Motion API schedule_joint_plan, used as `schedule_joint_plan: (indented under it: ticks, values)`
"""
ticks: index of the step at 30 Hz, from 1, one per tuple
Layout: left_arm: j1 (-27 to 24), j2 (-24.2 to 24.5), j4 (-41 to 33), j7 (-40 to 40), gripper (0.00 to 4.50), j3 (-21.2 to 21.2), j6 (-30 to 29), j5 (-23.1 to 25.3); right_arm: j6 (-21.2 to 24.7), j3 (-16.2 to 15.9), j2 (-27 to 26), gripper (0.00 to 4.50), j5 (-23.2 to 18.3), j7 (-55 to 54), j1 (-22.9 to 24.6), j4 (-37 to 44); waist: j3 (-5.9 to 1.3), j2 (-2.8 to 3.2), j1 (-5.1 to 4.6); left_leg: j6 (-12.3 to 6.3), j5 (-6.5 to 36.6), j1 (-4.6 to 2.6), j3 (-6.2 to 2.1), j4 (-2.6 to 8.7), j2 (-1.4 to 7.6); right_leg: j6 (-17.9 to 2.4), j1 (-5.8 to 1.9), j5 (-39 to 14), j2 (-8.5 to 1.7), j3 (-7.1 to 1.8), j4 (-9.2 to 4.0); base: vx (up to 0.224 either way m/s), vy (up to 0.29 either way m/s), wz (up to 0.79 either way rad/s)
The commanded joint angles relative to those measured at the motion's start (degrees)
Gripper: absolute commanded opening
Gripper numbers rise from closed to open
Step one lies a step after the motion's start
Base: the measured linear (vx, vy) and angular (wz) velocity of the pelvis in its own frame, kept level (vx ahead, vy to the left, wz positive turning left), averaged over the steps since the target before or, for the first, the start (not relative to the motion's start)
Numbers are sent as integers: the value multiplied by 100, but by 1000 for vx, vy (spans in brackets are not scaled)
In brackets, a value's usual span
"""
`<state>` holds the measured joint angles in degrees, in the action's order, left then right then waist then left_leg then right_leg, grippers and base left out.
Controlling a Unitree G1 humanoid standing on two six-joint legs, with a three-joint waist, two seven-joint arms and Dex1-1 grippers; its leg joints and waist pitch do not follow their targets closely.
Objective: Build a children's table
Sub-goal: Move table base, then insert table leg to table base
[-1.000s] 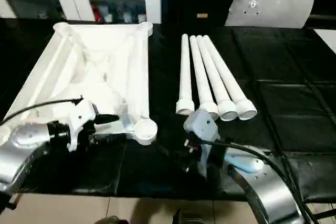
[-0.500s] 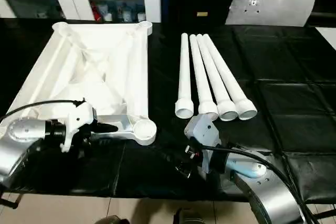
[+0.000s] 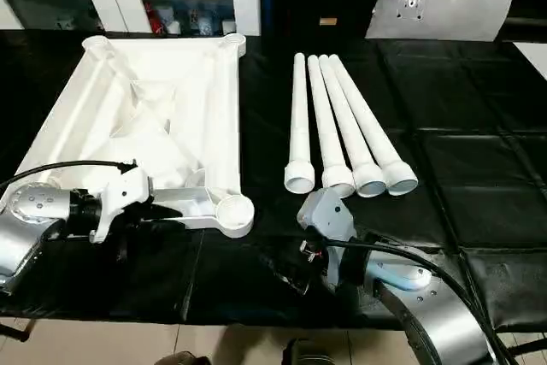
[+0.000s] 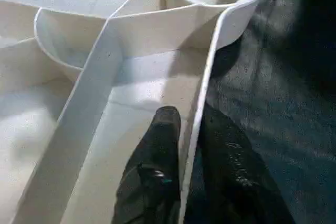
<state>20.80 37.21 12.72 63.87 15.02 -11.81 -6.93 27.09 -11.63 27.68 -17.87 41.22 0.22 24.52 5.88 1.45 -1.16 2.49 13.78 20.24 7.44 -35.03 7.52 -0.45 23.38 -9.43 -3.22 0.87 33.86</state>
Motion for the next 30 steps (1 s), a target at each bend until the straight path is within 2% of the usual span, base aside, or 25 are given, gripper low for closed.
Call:
schedule_joint_plan:
  ticks: [1, 2, 3, 4, 5, 7, 10, 11, 12, 14, 16, 17, 18, 19, 20, 21, 23, 25, 26, 27, 28, 29, 30]
  values:
    - [-4, -50, 9, -306, 44, -118, -214, 6, 75, 77, -4, 450, -59, -41, -49, 82, -265, 18, 27, -177, 1089, 52, -121, 548, 455, -1446, -296, -1731, -477, -270, -382, 0, 0, 0]
    - [-6, -173, -63, -389, 32, -175, -335, -84, 130, 140, -103, 450, -19, -205, -144, -16, -272, -19, 11, -184, 1043, 63, -110, 543, 444, -1451, -307, -1717, -474, -272, -383, 0, 0, 0]
    - [-18, -300, -139, -491, 21, -203, -416, -133, 232, 289, -321, 450, -107, -440, -307, -131, -281, -23, 4, -198, 1002, 56, -103, 528, 430, -1453, -304, -1785, -479, -273, -394, 0, 0, 0]
    - [-19, -309, -144, -499, 17, -205, -421, -136, 239, 301, -338, 450, -115, -458, -320, -140, -279, -20, 1, -200, 974, 56, -103, 526, 422, -1453, -302, -1824, -476, -274, -396, 0, 0, 0]
    - [-37, -457, -216, -615, 10, -198, -470, -149, 296, 447, -595, 450, -147, -754, -570, -290, -297, -39, -6, -214, 909, 55, -93, 518, 416, -1431, -299, -1880, -478, -277, -408, 0, 0, 0]
    - [-38, -514, -207, -675, 4, -176, -439, -116, 279, 441, -641, 450, -99, -819, -688, -339, -312, -25, -4, -212, 775, 50, -85, 511, 415, -1419, -291, -1811, -459, -268, -395, 0, 0, 0]
    - [-40, -692, -272, -897, 4, -173, -531, -73, 293, 435, -850, 450, 324, -1389, -1108, -546, -347, -25, 23, -276, 413, 48, -53, 492, 396, -1489, -308, -1239, -426, -260, -350, 0, 0, 0]
    - [-40, -692, -272, -897, 4, -173, -531, -73, 293, 435, -850, 450, 324, -1389, -1108, -546, -368, -26, 28, -275, 260, 51, -45, 481, 388, -1526, -318, -1065, -423, -250, -328, 0, 0, 0]
    - [-63, -717, -328, -902, 4, -162, -462, -59, 367, 442, -944, 450, 565, -1729, -1285, -639, -370, -26, 28, -284, 140, 57, -41, 475, 378, -1547, -324, -914, -416, -249, -318, 0, 0, 0]
    - [-91, -684, -365, -819, 45, -115, -365, -28, 703, 473, -1074, 450, 662, -2030, -1588, -820, -389, -17, 30, -290, 116, 31, -31, 470, 370, -1582, -326, -860, -405, -246, -310, 0, 0, 0]
    - [-104, -646, -454, -689, 56, -206, -372, -165, 1362, 527, -1265, 450, 724, -2373, -2065, -1129, -388, -6, 24, -285, 106, 37, -31, 468, 371, -1608, -333, -800, -397, -244, -285, 0, 0, 0]
    - [-104, -646, -454, -689, 56, -206, -372, -165, 1362, 527, -1265, 450, 724, -2373, -2065, -1129, -397, 20, 11, -251, 138, 18, -28, 473, 368, -1647, -320, -845, -393, -237, -295, 0, 0, 0]
    - [-96, -652, -476, -672, 62, -251, -382, -208, 1540, 546, -1326, 450, 747, -2480, -2225, -1250, -407, 22, 35, -236, 109, 13, -13, 452, 384, -1659, -328, -687, -406, -251, -278, 0, 0, 0]
    - [-91, -647, -539, -632, 83, -316, -353, -282, 1662, 554, -1418, 450, 769, -2583, -2482, -1479, -402, 25, 33, -224, 76, 18, -13, 456, 378, -1676, -329, -614, -396, -249, -264, 0, 0, 0]
    - [-87, -623, -627, -596, 95, -367, -332, -337, 1805, 537, -1512, 450, 835, -2707, -2814, -1827, -445, 42, 22, -202, -1, -8, -12, 444, 364, -1740, -324, -492, -391, -235, -234, 0, 0, 0]
    - [-85, -607, -697, -583, 101, -396, -331, -371, 1902, 521, -1574, 450, 876, -2811, -3050, -2077, -463, 17, 14, -184, -177, 17, -13, 433, 348, -1788, -359, -231, -394, -240, -203, 0, 0, 0]
    - [-85, -598, -747, -584, 110, -412, -341, -388, 1969, 517, -1633, 450, 929, -2890, -3201, -2242, -430, 33, 46, -182, -114, 15, 16, 434, 367, -1792, -341, -132, -389, -244, -206, 0, 0, 0]
    - [-97, -566, -926, -628, 145, -468, -470, -431, 1996, 534, -1813, 450, 1134, -3145, -3916, -3347, -458, 22, 27, -136, -19, -7, 20, 431, 360, -1838, -334, -247, -394, -232, -195, 0, 0, 0]
    - [-97, -566, -926, -628, 145, -468, -470, -431, 1996, 534, -1813, 450, 1134, -3145, -3916, -3347, -460, 22, 30, -77, 49, -11, 29, 428, 354, -1844, -340, -386, -402, -239, -204, 0, 0, 0]
    - [-97, -566, -926, -628, 149, -468, -470, -431, 1996, 534, -1813, 450, 1134, -3145, -3916, -3347, -452, 25, 48, -54, 14, 2, 45, 424, 363, -1804, -352, -295, -390, -249, -203, 0, 0, 0]
    - [-154, -549, -1077, -693, 172, -488, -518, -422, 2021, 667, -1938, 450, 1128, -3311, -4317, -4051, -467, 19, 60, -62, -31, -7, 52, 420, 366, -1786, -356, -210, -384, -247, -192, 0, 0, 0]
    - [-154, -549, -1077, -693, 172, -488, -518, -422, 2021, 667, -1938, 450, 1128, -3311, -4317, -4051, -492, 0, 35, -77, -125, 2, 41, 421, 357, -1836, -363, -113, -384, -237, -159, 0, 0, 0]
    - [-199, -546, -1171, -737, 184, -500, -557, -418, 2048, 707, -1984, 450, 1123, -3353, -4487, -4353, -497, 2, 50, -87, -130, -4, 57, 406, 363, -1850, -360, -77, -397, -244, -164, 0, 0, 0]
